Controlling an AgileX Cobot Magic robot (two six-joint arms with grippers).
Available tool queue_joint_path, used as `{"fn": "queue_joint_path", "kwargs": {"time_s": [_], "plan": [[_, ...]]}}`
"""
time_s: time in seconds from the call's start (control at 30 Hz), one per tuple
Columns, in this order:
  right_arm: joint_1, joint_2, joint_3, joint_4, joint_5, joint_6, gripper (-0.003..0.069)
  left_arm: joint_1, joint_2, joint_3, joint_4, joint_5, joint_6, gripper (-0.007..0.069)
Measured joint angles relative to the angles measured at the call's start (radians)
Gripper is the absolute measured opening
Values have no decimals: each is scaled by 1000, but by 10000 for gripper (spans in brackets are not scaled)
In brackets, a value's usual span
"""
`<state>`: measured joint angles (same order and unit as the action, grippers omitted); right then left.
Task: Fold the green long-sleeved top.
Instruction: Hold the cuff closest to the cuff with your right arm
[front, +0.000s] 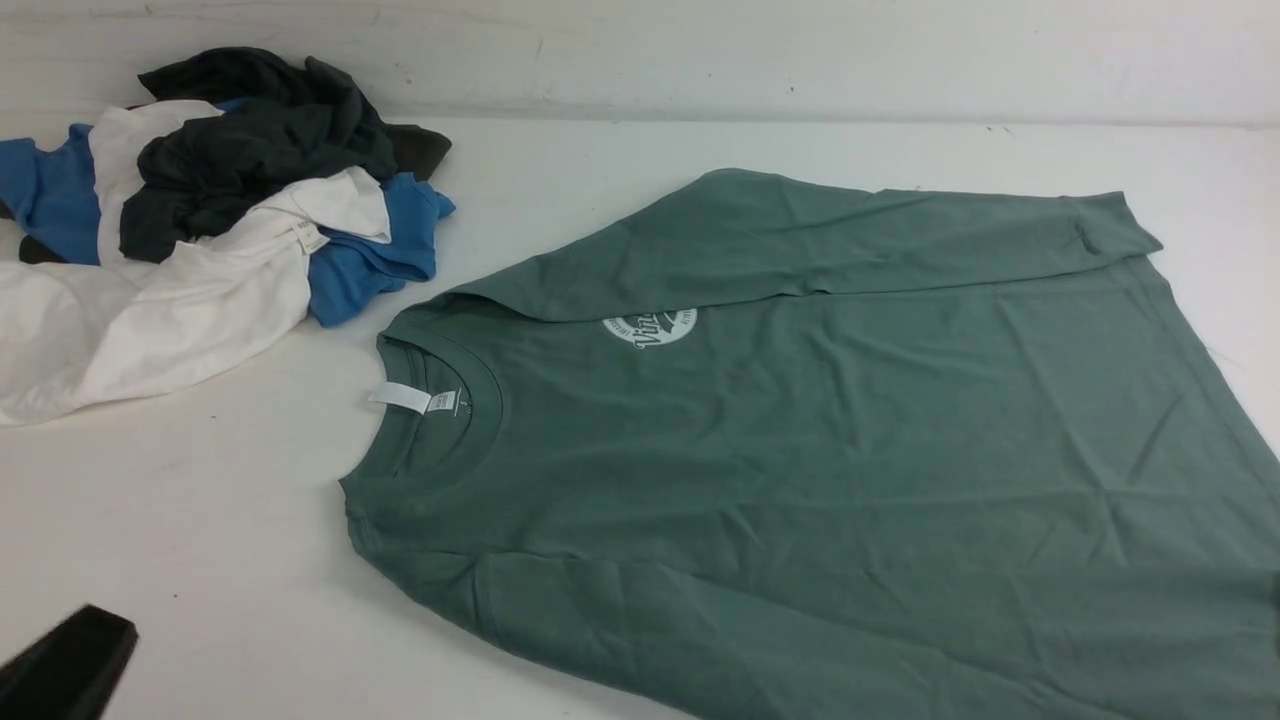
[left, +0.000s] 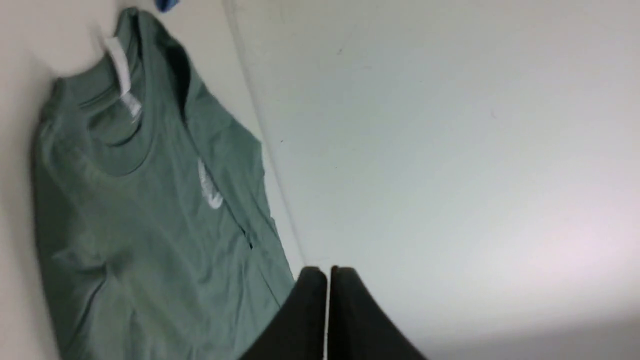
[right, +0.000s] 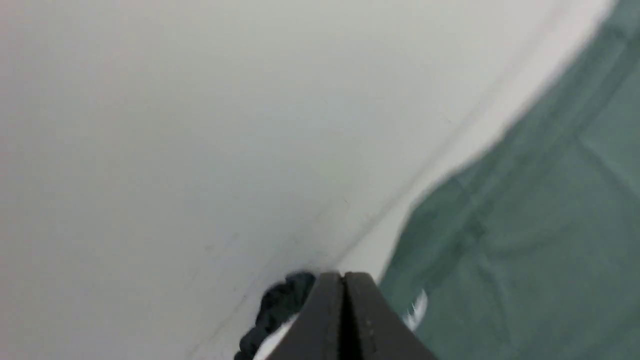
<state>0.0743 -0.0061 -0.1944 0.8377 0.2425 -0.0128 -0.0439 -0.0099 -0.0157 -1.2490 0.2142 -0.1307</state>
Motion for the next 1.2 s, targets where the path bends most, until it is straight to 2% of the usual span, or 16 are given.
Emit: {"fn": "queue_joint_path", "kwargs": {"time_s": [0.1, 0.13, 0.23, 0.27, 0.3, 0.37, 0.47, 0.5, 0.53, 0.63, 0.8, 0.83, 1.0, 1.03, 1.2], "plan": [[0, 134, -253, -82, 76, -78, -15, 0, 32, -158, -9, 21, 212, -4], [0, 145, -266, -87, 99, -81, -15, 0, 37, -167, -9, 24, 212, -4], [0, 378, -489, -203, 417, -91, -15, 0, 195, -299, 4, 144, 412, -4], [0, 406, -510, -220, 438, -91, -15, 0, 206, -305, 4, 155, 419, -4], [0, 519, -578, -294, 625, -91, -15, 0, 317, -350, 51, 263, 462, -4], [0, 641, -627, -385, 789, -91, -15, 0, 440, -390, 122, 394, 480, -4], [0, 818, -652, -542, 934, -91, -15, 0, 634, -427, 247, 536, 492, -4], [0, 818, -652, -542, 940, -91, -15, 0, 646, -431, 255, 553, 493, -4], [0, 895, -654, -625, 963, -85, -15, 0, 730, -441, 297, 594, 500, -4], [0, 993, -654, -755, 967, -35, -15, 0, 859, -447, 356, 629, 519, -4], [-20, 1070, -656, -886, 967, 58, -15, 0, 927, -449, 372, 628, 522, -4], [-27, 1080, -656, -894, 967, 62, -15, 0, 928, -450, 372, 626, 524, -4], [-191, 1188, -659, -900, 941, 82, -15, 0, 930, -454, 373, 624, 537, -4], [-279, 1256, -668, -870, 917, 76, -15, 0, 930, -454, 373, 627, 548, -4], [-407, 1420, -710, -797, 838, 66, -15, 0, 930, -454, 373, 652, 567, -3]]}}
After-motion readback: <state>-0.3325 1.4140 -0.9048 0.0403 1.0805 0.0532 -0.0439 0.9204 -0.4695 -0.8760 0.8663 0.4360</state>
